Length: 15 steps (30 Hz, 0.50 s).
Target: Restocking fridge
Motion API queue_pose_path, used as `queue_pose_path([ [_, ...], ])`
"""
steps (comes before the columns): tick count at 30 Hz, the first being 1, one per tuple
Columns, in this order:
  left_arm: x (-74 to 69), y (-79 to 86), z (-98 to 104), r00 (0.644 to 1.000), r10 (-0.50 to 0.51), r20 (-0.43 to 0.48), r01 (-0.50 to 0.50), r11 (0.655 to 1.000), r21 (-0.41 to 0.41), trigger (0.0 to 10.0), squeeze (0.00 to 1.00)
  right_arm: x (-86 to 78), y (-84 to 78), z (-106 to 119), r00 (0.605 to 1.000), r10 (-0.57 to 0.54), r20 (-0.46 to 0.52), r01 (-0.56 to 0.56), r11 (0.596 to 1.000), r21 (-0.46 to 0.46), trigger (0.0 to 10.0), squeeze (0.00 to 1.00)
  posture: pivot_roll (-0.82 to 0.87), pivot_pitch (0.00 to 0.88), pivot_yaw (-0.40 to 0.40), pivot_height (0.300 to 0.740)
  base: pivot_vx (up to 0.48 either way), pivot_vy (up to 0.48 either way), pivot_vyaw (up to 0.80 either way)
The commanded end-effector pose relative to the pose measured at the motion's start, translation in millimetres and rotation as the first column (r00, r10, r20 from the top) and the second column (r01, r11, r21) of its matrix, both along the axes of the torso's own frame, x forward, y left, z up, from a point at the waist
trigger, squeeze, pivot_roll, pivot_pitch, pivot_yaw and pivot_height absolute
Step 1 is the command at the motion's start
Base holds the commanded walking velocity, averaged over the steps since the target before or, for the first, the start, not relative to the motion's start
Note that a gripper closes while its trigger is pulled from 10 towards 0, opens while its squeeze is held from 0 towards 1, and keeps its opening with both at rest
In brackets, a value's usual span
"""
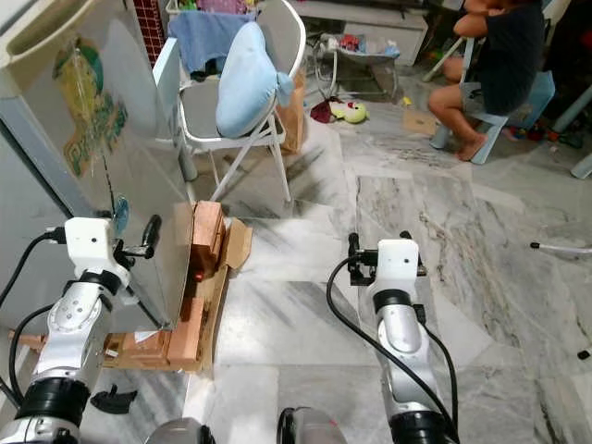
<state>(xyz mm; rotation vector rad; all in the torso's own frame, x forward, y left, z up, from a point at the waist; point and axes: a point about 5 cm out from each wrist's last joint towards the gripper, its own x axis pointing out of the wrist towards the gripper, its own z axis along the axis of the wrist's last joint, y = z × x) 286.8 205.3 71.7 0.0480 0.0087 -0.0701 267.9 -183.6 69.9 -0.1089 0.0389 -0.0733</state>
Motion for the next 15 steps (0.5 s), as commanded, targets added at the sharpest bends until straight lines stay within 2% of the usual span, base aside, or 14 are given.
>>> queue_pose_path([
  [1,-5.0,-1.2,-6.1,0.999,-0.031,-0.033,0.031,1.0,-0.007,10.0,0.0,-1.2,-3.8,-0.3,1.0,-0.013,-0.002,0.013,1.0,-0.001,10.0,0.0,0.01,0.033,-0.056,0.74,0.0,0.0,0.0],
  [2,-11.2,4.7,-13.7,0.998,0.0,-0.063,0.002,0.999,0.033,10.0,0.0,-1.5,-0.5,-1.1,1.0,0.005,-0.004,-0.005,1.0,0.009,10.0,0.0,0.01,0.033,-0.056,0.74,0.0,0.0,0.0],
  [4,-12.9,7.5,-15.7,0.997,0.019,-0.069,-0.016,0.999,0.048,10.0,0.0,-1.8,1.1,-1.3,1.0,0.014,-0.004,-0.014,1.0,0.012,10.0,0.0,0.01,0.035,-0.057,0.74,0.0,0.0,0.0],
  [8,-15.9,13.0,-17.8,0.996,0.037,-0.077,-0.034,0.999,0.041,10.0,0.0,-2.3,5.4,-2.1,0.999,0.032,-0.008,-0.032,0.999,0.015,10.0,0.0,0.01,0.035,-0.06,0.74,0.0,0.0,0.0],
  [13,-8.1,18.4,-16.0,0.992,0.102,-0.068,-0.097,0.993,0.063,10.0,0.0,0.3,6.2,-1.3,0.999,0.041,-0.006,-0.041,0.999,0.017,10.0,0.0,0.01,0.035,-0.065,0.74,0.0,0.0,0.0],
  [15,-1.8,17.4,-12.9,0.992,0.105,-0.064,-0.103,0.994,0.042,10.0,0.0,1.1,6.7,0.0,0.999,0.044,-0.001,-0.044,0.999,0.018,10.0,0.0,0.0,0.033,-0.064,0.74,0.0,0.0,0.0],
])
